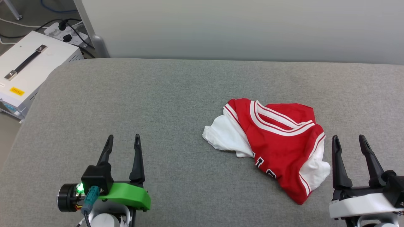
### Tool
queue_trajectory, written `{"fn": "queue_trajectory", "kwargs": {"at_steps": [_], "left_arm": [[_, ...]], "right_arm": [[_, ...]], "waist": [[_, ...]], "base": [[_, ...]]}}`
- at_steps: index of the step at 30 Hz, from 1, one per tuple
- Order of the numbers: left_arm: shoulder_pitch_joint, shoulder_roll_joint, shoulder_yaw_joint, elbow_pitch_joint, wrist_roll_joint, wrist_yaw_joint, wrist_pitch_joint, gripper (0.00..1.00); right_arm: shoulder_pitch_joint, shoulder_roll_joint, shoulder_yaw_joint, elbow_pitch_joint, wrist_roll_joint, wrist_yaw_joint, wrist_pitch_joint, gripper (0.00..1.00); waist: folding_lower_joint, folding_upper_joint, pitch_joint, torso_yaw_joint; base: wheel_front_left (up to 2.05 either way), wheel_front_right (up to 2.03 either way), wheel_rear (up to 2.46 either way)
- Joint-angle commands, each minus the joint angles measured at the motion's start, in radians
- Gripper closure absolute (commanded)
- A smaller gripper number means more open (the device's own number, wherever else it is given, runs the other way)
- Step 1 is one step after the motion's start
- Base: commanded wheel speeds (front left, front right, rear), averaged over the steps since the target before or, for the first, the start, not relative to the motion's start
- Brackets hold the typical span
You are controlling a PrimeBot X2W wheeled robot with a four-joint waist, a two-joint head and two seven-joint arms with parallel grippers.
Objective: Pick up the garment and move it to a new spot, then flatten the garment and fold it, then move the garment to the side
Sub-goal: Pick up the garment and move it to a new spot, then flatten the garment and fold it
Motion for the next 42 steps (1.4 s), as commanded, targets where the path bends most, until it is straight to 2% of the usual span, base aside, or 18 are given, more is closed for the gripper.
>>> {"fn": "queue_trajectory", "kwargs": {"at_steps": [1,12,26,34,38,42], "left_arm": [[0.02,-0.012,0.012,0.004,0.019,-0.013,-0.006,0.0],[0.051,-0.078,0.084,0.033,0.087,-0.085,-0.006,0.0],[0.023,-0.115,0.142,0.068,0.119,-0.14,-0.006,0.0],[-0.181,-0.096,0.159,0.095,0.118,-0.21,-0.006,0.0],[-0.34,-0.054,0.124,0.131,0.117,-0.24,-0.006,0.0],[-0.488,-0.012,0.065,0.188,0.102,-0.251,-0.002,0.0]], "right_arm": [[0.015,-0.002,-0.001,0.006,-0.007,-0.001,-0.005,0.0],[0.042,-0.002,-0.004,0.033,-0.018,-0.001,-0.005,0.0],[0.037,-0.002,0.004,0.042,-0.018,-0.001,-0.005,0.0],[0.007,-0.002,0.011,0.033,-0.017,-0.001,-0.005,0.0],[-0.019,-0.002,0.022,0.029,-0.016,-0.001,-0.005,0.0],[-0.044,-0.002,0.027,0.024,-0.013,-0.001,-0.005,0.0]], "waist": [[0.0,0.0038,-0.002,0.003],[0.0,0.0038,-0.005,0.013],[0.0,0.0038,-0.001,0.009],[0.0,0.0038,0.034,-0.002],[0.0,0.0038,0.068,-0.022],[0.0,0.0038,0.102,-0.042]], "base": [[0.0,0.0,0.0],[0.0,0.0,0.0],[0.0,0.0,0.0],[0.0,0.0,0.0],[0.0,0.0,0.0],[0.0,0.0,0.0]]}}
